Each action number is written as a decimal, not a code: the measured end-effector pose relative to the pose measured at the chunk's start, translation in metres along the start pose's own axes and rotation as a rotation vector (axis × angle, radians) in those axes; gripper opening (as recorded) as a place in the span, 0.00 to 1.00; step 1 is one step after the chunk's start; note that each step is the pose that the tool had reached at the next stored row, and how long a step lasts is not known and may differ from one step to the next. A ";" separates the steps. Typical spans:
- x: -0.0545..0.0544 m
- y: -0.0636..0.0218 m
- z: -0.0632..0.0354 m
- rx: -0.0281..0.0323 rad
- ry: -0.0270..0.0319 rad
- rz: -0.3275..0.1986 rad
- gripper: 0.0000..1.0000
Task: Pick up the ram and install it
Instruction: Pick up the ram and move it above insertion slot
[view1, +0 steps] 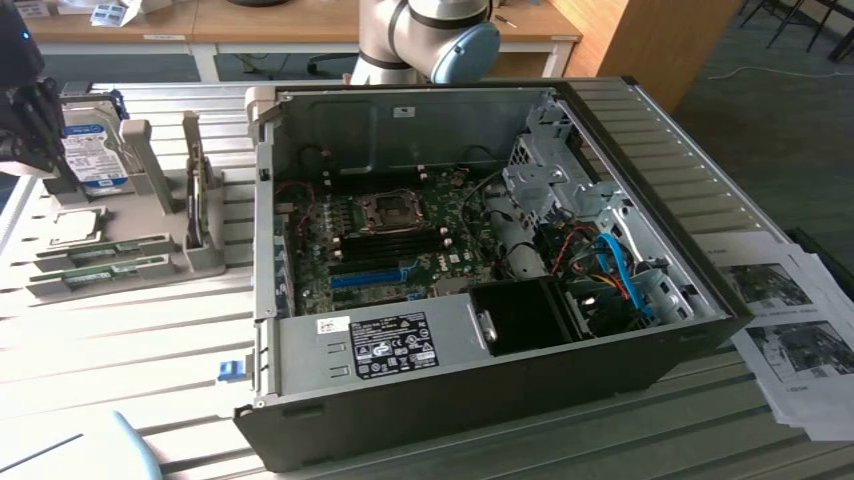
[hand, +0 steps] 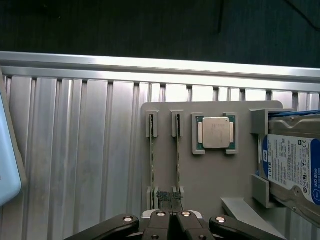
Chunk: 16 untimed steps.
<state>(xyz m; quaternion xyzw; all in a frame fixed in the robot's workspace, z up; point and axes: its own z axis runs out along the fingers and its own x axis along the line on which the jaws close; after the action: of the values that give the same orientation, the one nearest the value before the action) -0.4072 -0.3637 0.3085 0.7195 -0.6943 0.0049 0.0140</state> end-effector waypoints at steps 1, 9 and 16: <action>0.000 0.0000 0.0010 0.0000 -0.0001 0.000 0.09; 0.000 -0.0001 0.0079 0.0001 -0.0001 0.000 0.09; 0.000 -0.0002 0.0142 0.0001 0.0000 0.000 0.09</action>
<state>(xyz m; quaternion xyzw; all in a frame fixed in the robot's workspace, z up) -0.4072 -0.3636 0.2943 0.7195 -0.6943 0.0049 0.0140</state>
